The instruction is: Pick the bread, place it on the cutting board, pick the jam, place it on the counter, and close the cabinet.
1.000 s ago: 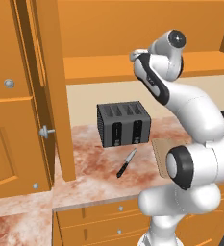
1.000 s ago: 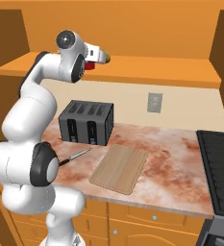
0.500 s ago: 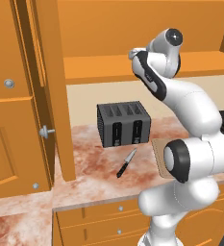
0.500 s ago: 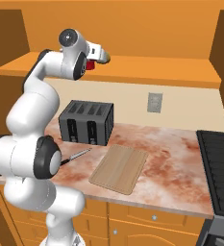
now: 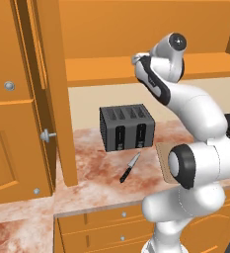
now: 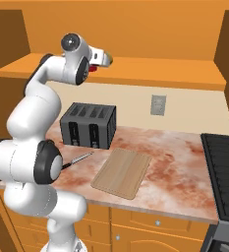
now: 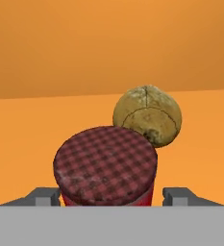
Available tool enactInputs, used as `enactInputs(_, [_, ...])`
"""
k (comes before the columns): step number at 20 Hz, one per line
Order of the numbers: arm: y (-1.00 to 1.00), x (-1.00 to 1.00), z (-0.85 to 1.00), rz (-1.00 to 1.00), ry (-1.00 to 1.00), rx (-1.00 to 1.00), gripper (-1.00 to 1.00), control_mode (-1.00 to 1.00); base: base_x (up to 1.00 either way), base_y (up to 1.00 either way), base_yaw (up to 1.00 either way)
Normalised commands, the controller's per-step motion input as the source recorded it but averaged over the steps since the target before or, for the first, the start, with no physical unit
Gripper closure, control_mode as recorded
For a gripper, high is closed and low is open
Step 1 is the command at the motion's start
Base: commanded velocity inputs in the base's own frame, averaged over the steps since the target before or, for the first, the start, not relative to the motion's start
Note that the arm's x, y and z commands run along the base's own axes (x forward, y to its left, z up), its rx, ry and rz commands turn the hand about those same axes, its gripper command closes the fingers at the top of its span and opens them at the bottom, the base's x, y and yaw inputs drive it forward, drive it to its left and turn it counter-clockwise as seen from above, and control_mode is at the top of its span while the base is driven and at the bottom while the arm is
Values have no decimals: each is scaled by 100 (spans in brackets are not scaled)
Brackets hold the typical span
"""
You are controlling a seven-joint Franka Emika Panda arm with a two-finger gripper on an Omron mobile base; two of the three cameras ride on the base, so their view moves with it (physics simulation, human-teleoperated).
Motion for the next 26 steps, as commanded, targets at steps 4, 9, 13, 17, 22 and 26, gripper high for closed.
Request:
enactInputs(4, [0,11,-9,0,0,0,100,-100,0,0,0])
enactInputs(9, [0,29,0,0,0,0,100,-100,0,0,0])
enactInputs(13, [0,21,0,0,0,0,100,-100,0,0,0])
enactInputs(17, [0,0,6,0,-2,0,100,-100,0,0,0])
enactInputs(22, [0,-3,16,0,0,0,100,-100,0,0,0])
enactInputs(26, [0,-21,16,0,0,0,100,-100,0,0,0])
